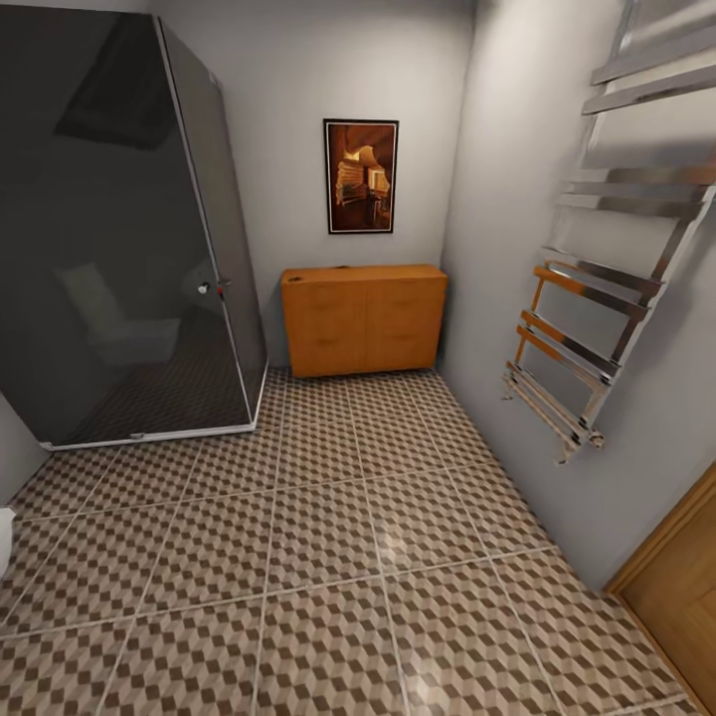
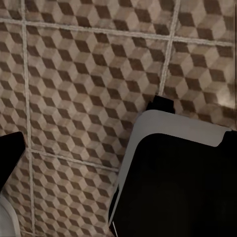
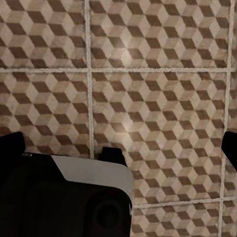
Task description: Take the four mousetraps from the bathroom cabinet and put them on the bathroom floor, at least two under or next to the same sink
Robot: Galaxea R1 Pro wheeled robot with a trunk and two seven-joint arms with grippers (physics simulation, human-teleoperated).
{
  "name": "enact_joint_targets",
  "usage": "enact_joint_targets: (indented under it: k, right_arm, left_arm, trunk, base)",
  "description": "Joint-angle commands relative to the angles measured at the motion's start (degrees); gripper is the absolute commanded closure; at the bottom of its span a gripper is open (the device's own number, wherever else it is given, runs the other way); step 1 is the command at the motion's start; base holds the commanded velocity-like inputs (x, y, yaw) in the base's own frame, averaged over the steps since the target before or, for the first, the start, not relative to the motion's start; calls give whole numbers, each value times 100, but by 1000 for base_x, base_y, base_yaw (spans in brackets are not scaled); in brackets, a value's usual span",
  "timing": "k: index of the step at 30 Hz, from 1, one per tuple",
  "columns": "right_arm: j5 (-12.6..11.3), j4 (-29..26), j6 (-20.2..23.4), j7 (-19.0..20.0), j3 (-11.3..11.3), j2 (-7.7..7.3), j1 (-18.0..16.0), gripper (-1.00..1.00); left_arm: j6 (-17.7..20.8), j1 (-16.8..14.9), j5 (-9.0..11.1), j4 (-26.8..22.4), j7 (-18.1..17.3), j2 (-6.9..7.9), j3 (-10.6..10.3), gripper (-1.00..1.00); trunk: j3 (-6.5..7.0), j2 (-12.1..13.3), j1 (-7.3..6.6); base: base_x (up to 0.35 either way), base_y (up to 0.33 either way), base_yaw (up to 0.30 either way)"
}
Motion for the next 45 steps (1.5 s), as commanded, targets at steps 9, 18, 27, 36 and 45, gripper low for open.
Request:
enact_joint_targets:
  k: [9,18,27,36,45]
  right_arm:
    - [-48,25,-26,-7,50,7,-5,-100]
    - [-73,13,-33,-12,50,-4,-2,-100]
    - [-81,9,-34,-8,50,-6,-7,-100]
    - [-82,8,-34,-7,50,-2,-5,-100]
    - [-80,8,-34,-15,50,0,-5,-100]
  left_arm:
    - [13,-7,41,5,8,-4,-54,-100]
    - [13,-8,39,5,8,-5,-54,-100]
    - [5,-6,41,5,8,-5,-52,-100]
    - [4,-6,41,5,8,-4,-49,-100]
    - [12,-6,41,5,8,-5,-52,-100]
  trunk:
    - [-6,-4,4]
    - [-6,-4,4]
    - [12,-4,4]
    - [56,-4,4]
    - [69,-4,4]
  base:
    - [334,0,0]
    - [327,0,0]
    - [118,0,-101]
    - [12,0,-240]
    - [159,0,-80]
